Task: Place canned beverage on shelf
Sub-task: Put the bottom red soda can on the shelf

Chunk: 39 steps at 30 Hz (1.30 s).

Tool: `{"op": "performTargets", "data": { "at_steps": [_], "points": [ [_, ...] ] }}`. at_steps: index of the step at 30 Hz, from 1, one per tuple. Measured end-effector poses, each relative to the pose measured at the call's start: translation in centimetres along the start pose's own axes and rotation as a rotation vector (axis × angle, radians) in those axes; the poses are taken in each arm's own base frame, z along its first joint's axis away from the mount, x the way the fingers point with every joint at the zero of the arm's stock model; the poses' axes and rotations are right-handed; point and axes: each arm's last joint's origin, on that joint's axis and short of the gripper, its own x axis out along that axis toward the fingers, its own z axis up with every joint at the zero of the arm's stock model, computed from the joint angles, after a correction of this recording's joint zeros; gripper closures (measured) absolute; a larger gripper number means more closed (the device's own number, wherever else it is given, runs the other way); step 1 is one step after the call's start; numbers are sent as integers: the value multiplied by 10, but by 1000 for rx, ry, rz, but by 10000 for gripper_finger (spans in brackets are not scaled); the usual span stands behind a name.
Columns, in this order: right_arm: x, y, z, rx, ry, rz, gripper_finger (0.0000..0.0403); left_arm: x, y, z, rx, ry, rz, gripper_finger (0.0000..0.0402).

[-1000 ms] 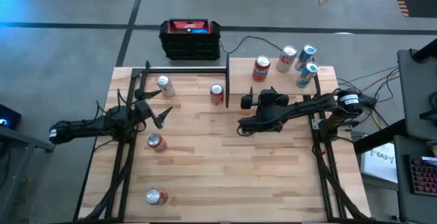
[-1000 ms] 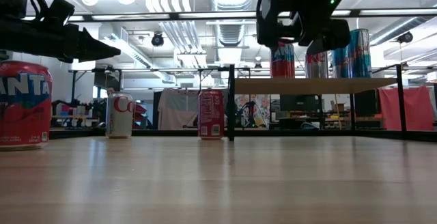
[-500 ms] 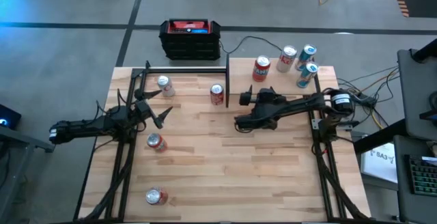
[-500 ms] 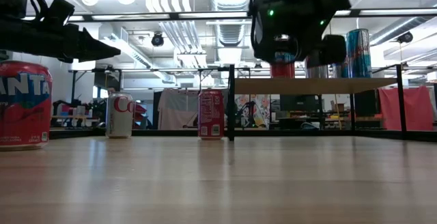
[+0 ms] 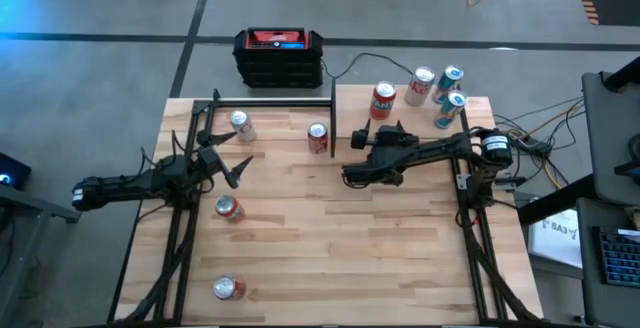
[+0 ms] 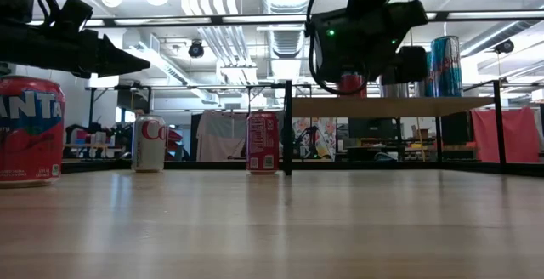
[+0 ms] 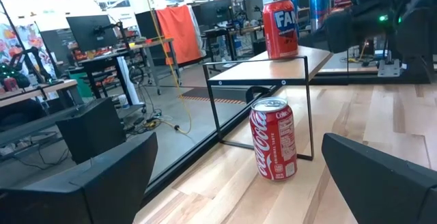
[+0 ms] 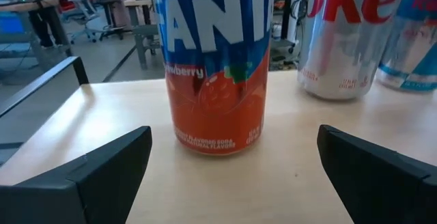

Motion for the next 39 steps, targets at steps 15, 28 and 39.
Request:
{"op": "performTargets", "data": {
  "at_steps": [15, 28, 39],
  "points": [
    [15, 0, 4, -54, -54, -37, 3, 0, 0, 0, 0, 0, 0, 3],
    [28, 10, 7, -75, -113, -53, 3, 0, 0, 0, 0, 0, 0, 3],
    [47, 17, 12, -79, -118, -100, 3, 0, 0, 0, 0, 0, -1, 3]
  ]
}}
